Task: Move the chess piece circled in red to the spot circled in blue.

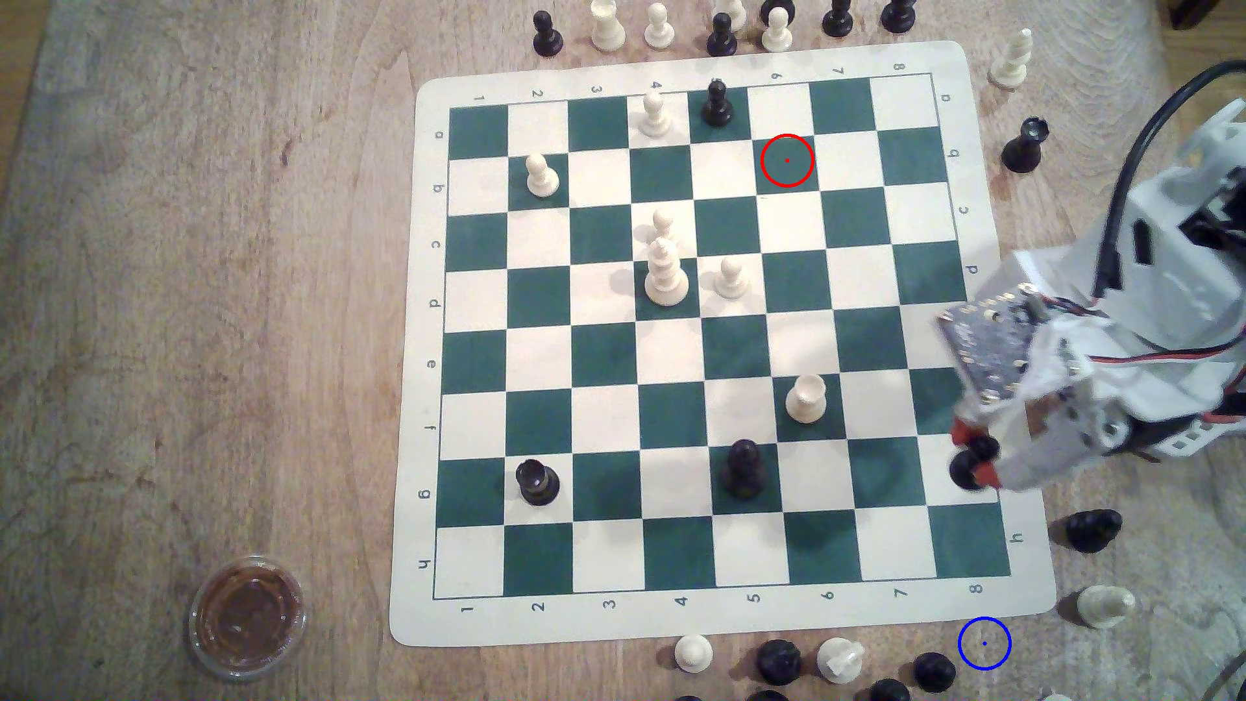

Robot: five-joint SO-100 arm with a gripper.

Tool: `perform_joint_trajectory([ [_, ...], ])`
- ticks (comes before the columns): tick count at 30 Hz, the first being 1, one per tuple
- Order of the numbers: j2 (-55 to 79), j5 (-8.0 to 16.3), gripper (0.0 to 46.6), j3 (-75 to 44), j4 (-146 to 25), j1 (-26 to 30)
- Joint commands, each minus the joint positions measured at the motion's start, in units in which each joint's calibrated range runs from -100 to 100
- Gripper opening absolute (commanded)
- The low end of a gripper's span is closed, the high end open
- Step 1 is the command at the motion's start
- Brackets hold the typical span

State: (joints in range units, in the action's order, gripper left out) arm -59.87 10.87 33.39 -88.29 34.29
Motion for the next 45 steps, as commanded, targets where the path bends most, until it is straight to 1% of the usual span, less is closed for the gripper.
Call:
perform_joint_trajectory([
  [1,-4.0,-0.1,1.7,8.6,3.1,10.4],
  [6,-5.0,-0.3,1.0,15.6,9.7,13.8],
  [9,-4.0,-0.3,0.9,17.9,13.9,14.3],
  [13,0.2,-0.3,1.0,21.4,20.6,15.8],
  [14,3.4,-0.1,1.4,22.9,24.0,17.0],
  [19,11.9,-0.3,1.4,25.2,31.5,18.5],
  [23,17.8,-0.6,1.5,24.9,35.6,18.5],
  [32,26.4,-0.9,1.7,23.8,40.0,18.7],
  [36,29.6,-0.6,2.0,24.4,42.5,19.1],
  [45,31.3,-0.9,2.5,23.7,44.6,18.1],
])
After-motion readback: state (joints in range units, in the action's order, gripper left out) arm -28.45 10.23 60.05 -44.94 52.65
